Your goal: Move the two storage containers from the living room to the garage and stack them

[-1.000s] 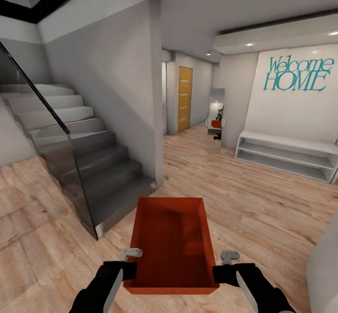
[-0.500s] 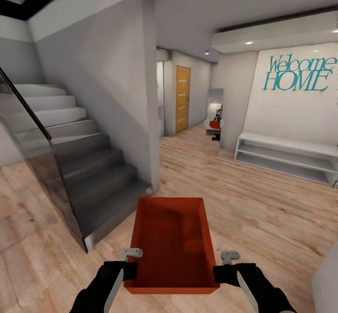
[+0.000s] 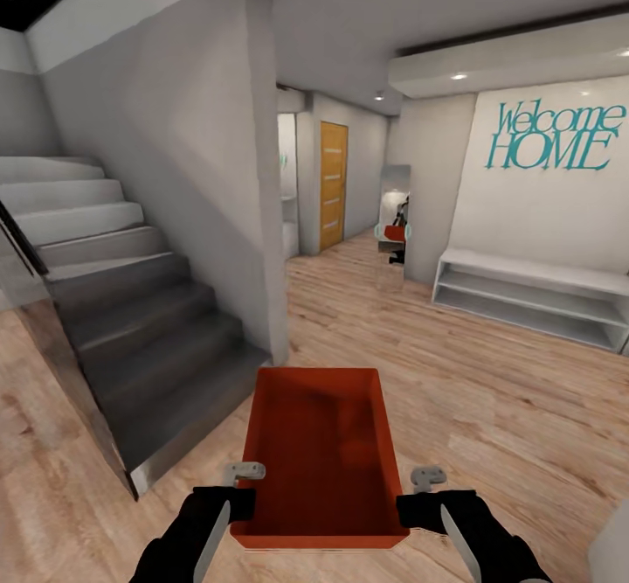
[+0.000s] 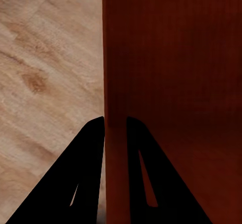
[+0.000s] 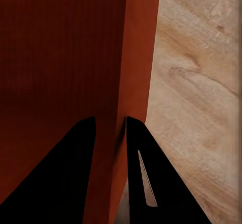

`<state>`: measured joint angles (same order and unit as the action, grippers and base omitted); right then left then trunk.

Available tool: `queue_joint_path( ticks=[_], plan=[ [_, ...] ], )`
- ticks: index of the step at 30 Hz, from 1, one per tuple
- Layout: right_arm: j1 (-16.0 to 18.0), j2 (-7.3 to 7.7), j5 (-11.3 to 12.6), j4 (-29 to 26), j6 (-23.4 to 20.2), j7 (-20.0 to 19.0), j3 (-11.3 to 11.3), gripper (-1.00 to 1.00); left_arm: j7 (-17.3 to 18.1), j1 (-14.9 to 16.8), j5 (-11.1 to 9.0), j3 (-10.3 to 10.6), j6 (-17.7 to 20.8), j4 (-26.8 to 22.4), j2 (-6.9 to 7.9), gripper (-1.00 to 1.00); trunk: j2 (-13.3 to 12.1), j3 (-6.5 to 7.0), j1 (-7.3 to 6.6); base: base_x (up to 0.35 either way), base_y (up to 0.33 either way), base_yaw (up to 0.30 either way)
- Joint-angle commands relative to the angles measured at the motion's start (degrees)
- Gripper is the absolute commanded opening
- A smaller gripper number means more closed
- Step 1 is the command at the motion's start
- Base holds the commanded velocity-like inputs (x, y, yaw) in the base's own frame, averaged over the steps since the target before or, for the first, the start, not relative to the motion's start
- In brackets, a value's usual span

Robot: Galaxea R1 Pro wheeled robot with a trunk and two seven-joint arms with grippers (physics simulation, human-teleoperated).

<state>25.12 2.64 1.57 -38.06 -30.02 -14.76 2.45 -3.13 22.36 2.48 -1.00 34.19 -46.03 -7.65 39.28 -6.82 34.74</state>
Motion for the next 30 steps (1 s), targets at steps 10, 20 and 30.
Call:
queue_joint_path(
  ticks=[10, 20, 30],
  plan=[
    [0.01, 0.62, 0.19, -0.17, 4.18, 0.09, 0.8, -1.0, -0.21, 0.05, 0.95, -0.23, 0.35, -0.02, 0.27, -1.0, 0.08, -0.1, 0.05, 0.322, -0.098, 0.0],
    [0.01, 0.62, 0.19, -0.17, 4.18, 0.09, 0.8, -1.0, -0.21, 0.05, 0.95, -0.23, 0.27, -0.02, 0.27, -1.0, 0.08, -0.1, 0.05, 0.322, -0.122, -0.002],
    [0.01, 0.62, 0.19, -0.17, 4.18, 0.09, 0.8, -1.0, -0.21, 0.05, 0.95, -0.23, 0.26, 0.0, 0.24, -1.0, 0.08, -0.1, 0.05, 0.322, -0.125, -0.091]
  ],
)
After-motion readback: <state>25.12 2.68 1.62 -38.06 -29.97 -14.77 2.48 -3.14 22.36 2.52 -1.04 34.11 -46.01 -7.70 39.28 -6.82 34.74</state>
